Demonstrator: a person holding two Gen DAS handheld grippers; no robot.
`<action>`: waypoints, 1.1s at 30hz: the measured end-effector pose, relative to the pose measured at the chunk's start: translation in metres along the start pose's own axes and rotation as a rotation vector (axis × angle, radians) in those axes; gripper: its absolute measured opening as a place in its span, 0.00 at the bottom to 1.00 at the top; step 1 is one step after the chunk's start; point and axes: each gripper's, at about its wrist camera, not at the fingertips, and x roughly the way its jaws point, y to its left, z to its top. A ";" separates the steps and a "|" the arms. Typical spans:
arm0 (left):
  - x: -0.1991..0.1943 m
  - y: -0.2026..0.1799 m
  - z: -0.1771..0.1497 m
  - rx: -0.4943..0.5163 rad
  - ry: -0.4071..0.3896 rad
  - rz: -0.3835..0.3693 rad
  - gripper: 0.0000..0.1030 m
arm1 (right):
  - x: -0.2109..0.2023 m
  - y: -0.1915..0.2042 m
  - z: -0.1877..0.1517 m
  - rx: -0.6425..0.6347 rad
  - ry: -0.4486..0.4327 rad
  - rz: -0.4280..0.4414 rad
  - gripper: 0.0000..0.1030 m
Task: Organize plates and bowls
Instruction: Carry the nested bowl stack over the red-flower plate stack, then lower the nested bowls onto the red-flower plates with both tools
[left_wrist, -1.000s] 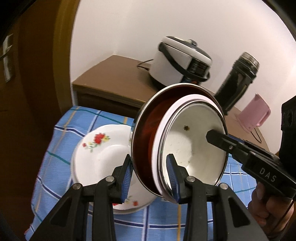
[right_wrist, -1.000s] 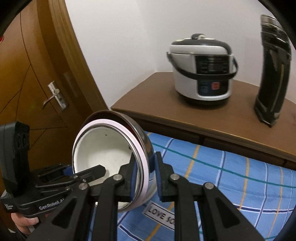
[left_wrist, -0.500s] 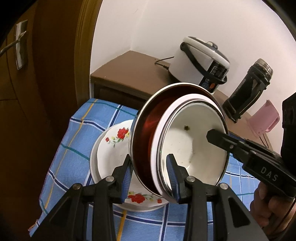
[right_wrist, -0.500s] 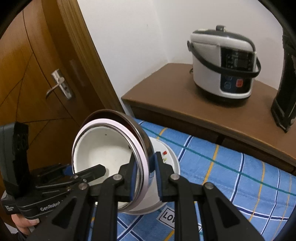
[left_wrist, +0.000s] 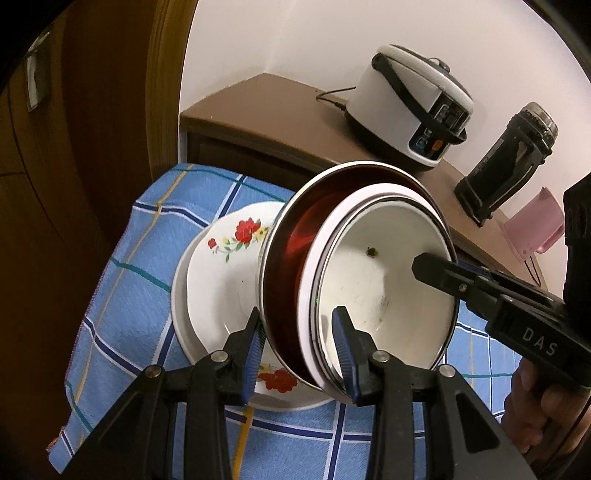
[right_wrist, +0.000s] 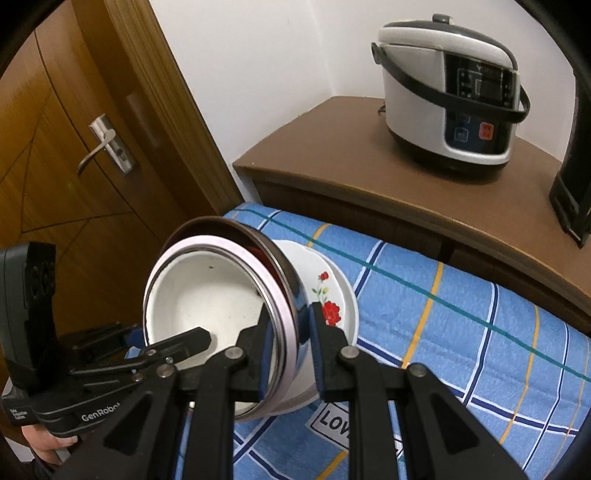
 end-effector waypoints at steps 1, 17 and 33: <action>0.002 0.001 -0.001 -0.002 0.007 0.000 0.38 | 0.002 0.000 -0.001 0.001 0.006 0.000 0.18; 0.014 0.005 -0.003 -0.022 0.056 -0.010 0.38 | 0.019 0.000 -0.005 0.004 0.054 0.001 0.19; 0.023 0.008 -0.001 -0.035 0.109 -0.023 0.38 | 0.035 0.000 0.001 -0.024 0.121 -0.011 0.20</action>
